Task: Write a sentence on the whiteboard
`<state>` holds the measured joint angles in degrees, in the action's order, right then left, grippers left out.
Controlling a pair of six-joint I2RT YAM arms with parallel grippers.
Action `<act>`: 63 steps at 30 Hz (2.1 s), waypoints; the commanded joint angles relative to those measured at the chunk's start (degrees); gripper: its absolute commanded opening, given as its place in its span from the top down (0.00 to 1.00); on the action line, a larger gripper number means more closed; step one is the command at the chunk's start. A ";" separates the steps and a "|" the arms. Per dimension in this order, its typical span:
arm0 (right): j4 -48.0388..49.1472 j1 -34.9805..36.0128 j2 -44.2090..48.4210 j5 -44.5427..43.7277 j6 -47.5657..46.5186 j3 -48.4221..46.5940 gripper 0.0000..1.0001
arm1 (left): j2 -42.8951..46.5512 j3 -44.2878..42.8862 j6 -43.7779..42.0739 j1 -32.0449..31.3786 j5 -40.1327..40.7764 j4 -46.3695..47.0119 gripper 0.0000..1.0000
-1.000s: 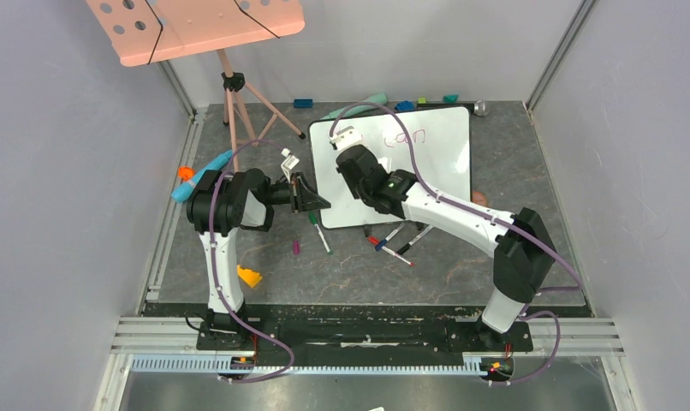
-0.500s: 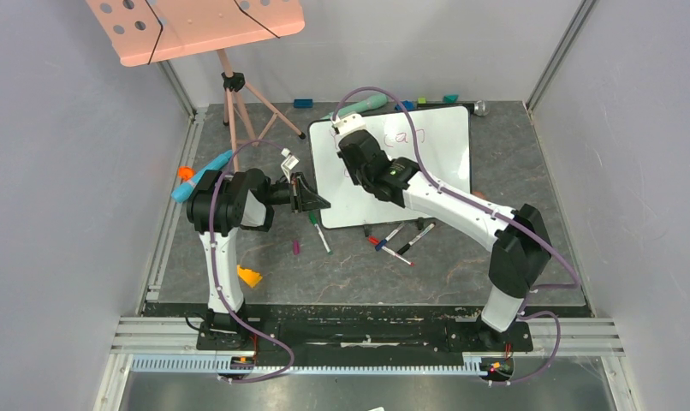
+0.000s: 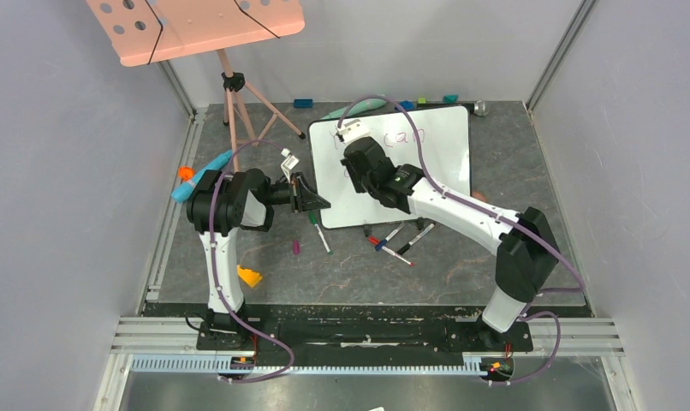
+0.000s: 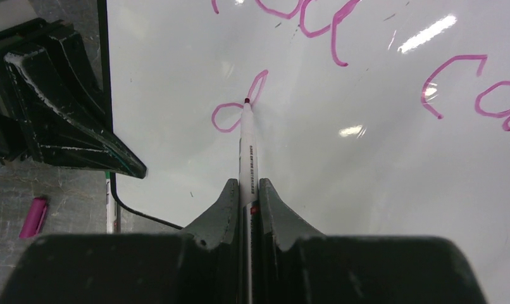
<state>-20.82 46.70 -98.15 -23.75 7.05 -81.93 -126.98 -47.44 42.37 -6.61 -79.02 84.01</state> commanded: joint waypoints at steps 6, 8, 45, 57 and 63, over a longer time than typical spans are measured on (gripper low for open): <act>-0.41 -0.98 1.98 1.19 1.54 5.53 1.00 | -0.53 -1.16 -4.48 -0.07 -0.92 5.20 0.98; -0.38 -0.99 2.27 1.44 1.61 6.30 1.00 | -0.53 -1.16 -4.42 -0.07 -0.89 5.20 0.98; 0.41 -1.96 3.42 -1.30 -1.21 1.10 1.00 | -0.64 -1.16 -4.39 -0.08 -1.06 5.20 0.98; 0.37 -1.89 3.73 3.28 -1.92 3.95 1.00 | -0.66 -1.16 -4.29 -0.09 -0.87 5.20 0.98; 0.60 -1.96 5.77 2.91 -2.02 7.53 1.00 | -0.72 -1.17 -4.20 -0.07 -0.88 5.20 0.98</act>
<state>-20.49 45.17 -94.15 -20.32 5.82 -76.58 -126.98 -47.68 42.37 -6.61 -79.46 84.09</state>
